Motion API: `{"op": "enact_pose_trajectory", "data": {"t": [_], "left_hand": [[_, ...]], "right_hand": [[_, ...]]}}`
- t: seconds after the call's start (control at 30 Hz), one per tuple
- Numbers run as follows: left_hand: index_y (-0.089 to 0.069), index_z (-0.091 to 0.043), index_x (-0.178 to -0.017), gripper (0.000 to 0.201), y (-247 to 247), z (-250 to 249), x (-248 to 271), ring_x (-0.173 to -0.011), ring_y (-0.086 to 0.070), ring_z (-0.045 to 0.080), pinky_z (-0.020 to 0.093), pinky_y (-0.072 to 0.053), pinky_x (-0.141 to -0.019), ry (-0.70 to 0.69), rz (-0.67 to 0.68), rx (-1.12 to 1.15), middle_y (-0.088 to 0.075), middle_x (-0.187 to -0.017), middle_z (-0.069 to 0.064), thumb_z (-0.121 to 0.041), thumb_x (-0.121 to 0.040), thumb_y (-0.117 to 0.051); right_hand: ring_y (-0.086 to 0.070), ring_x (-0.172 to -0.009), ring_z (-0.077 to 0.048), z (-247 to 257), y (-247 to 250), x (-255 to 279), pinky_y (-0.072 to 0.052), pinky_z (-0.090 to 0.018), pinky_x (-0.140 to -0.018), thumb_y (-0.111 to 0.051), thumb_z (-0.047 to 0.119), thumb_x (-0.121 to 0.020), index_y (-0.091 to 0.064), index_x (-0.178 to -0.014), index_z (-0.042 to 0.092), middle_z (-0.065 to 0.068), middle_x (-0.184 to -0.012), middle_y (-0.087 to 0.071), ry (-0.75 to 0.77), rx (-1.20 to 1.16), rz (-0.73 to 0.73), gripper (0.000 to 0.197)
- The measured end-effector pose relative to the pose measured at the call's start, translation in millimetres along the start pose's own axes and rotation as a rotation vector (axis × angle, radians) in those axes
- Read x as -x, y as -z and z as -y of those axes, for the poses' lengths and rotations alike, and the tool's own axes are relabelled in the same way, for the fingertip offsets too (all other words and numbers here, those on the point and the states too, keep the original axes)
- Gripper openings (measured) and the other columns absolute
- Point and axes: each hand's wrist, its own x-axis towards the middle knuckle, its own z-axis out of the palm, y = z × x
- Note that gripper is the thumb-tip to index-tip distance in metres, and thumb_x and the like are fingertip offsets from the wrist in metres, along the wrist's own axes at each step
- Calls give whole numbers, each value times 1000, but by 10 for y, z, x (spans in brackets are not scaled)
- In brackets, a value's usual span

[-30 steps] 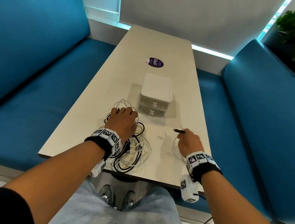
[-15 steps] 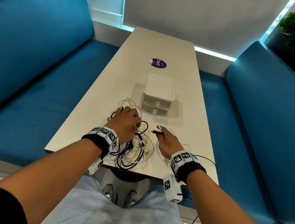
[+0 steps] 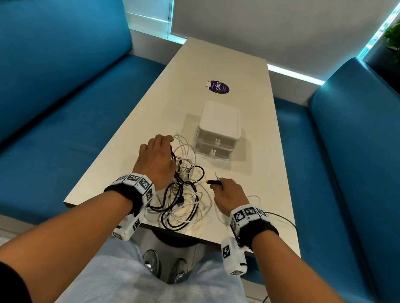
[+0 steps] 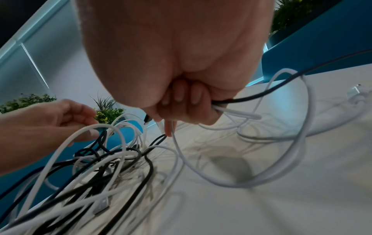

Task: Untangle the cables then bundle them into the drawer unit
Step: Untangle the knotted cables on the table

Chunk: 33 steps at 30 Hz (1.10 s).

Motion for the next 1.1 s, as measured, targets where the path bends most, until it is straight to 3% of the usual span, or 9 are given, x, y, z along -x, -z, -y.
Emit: {"op": "enact_pose_trajectory", "data": {"t": [0.13,0.27,0.37,0.47,0.6,0.7,0.8,0.9,1.1], "left_hand": [[-31,-8,-141,62,-33,120,-9,-116,-46,33,47,-32,-96,135,100,-88,-48,-131,14,-42,-92,-50],[-43,-11,-119,45,-80,217,-29,-103,-58,33,45,-36,-92,209,283,-67,-66,-109,10,-50,-97,-39],[-42,-11,-119,45,-104,265,-42,-101,-59,33,45,-43,-89,223,277,76,-63,-108,10,-49,-97,-47],[-40,-11,-116,44,-112,265,-52,-96,-59,32,41,-47,-79,215,255,198,-58,-107,11,-47,-95,-55],[-45,-13,-125,49,-112,209,-29,-114,-48,30,45,-38,-93,126,88,66,-47,-124,9,-41,-90,-63],[-57,-19,-107,33,-71,141,-24,-107,-43,27,41,-33,-91,59,-26,-32,-45,-115,5,-41,-84,-65],[-66,-27,-89,32,-86,105,-16,-102,-39,22,39,-28,-87,75,46,-106,-48,-105,-1,-57,-87,-53],[-68,-32,-94,39,-119,90,-5,-103,-38,21,39,-26,-86,71,89,-90,-49,-104,-4,-65,-86,-49],[-70,-37,-101,30,-99,46,-25,-105,-38,20,40,-25,-88,3,139,-49,-54,-103,-8,-56,-90,-50]], "right_hand": [[-58,-106,-36,19,-18,-16,-43,-34,-81,-49,29,-99,-65,-111,6,-17,-113,-66,4,-11,0,31],[-62,-95,-28,69,-46,-4,-45,-32,-77,-56,38,-93,-70,-105,15,-9,-100,-70,51,-31,30,29],[-62,-84,-20,114,-62,13,-41,-27,-68,-62,44,-88,-73,-104,26,-2,-91,-70,101,-38,56,27],[-60,-81,-17,135,-73,-2,-40,-26,-66,-66,46,-83,-73,-104,26,0,-88,-69,98,-24,60,30],[-59,-81,-18,144,-62,-18,-38,-26,-66,-69,42,-80,-73,-105,28,-1,-89,-68,100,0,74,28],[-59,-81,-19,157,-68,-35,-39,-26,-67,-69,39,-80,-73,-104,27,-2,-86,-67,96,-3,65,27],[-59,-86,-22,182,-69,-52,-39,-27,-70,-66,37,-85,-73,-106,23,-4,-88,-66,119,0,28,26],[-59,-89,-21,230,-43,-50,-36,-25,-72,-62,36,-89,-72,-109,23,-4,-95,-69,175,-36,-9,26],[-60,-83,-18,367,-75,-130,-40,-26,-71,-66,34,-87,-73,-104,30,-1,-93,-72,201,-95,-12,19]]}}
